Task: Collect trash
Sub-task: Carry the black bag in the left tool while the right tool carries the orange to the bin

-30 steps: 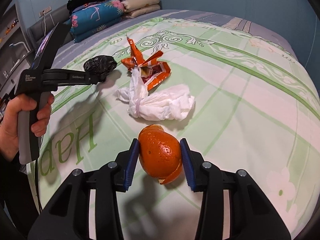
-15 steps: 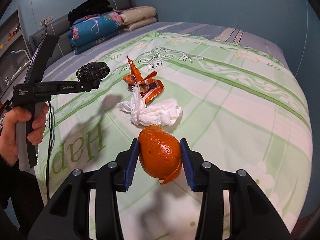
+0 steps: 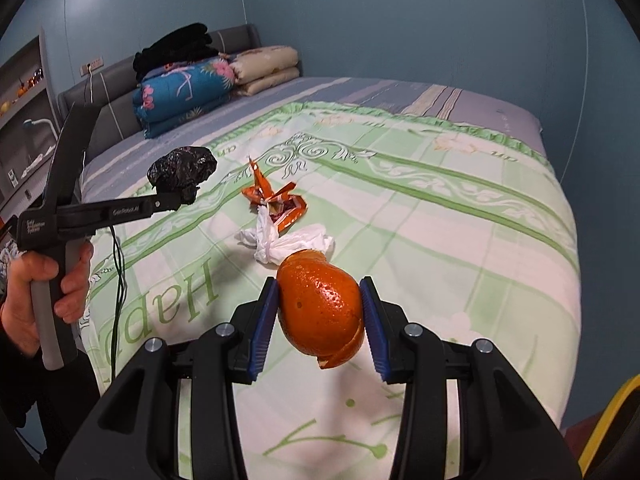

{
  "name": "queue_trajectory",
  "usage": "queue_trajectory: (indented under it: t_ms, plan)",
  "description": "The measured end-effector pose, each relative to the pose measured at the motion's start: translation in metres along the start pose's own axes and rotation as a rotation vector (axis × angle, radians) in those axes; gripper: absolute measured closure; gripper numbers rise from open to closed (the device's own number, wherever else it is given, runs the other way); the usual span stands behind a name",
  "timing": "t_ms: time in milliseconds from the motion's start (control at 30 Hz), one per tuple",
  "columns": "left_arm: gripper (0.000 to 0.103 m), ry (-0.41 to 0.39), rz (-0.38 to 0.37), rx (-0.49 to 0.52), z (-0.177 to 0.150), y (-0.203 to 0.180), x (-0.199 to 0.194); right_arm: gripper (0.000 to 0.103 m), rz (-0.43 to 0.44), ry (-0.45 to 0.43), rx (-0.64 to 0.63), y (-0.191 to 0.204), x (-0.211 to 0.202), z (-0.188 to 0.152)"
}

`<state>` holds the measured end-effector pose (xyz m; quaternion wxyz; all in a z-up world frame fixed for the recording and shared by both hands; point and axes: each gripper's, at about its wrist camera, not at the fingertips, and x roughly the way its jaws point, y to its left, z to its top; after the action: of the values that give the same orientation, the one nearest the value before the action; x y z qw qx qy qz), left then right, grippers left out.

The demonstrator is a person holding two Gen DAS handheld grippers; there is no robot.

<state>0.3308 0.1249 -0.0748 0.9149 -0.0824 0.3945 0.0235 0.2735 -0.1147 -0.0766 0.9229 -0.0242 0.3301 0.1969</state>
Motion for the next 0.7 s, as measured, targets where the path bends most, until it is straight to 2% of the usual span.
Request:
queue_trajectory:
  t_ms: [333, 700]
  plan:
    - [0.086, -0.105, -0.089, 0.123, -0.016, -0.065, -0.066, 0.064, -0.037, -0.076, 0.045, -0.028, -0.059, -0.012]
    - [0.086, -0.192, -0.203, 0.256, -0.037, -0.136, -0.128, 0.064, -0.139, -0.164, 0.130, -0.081, -0.134, -0.040]
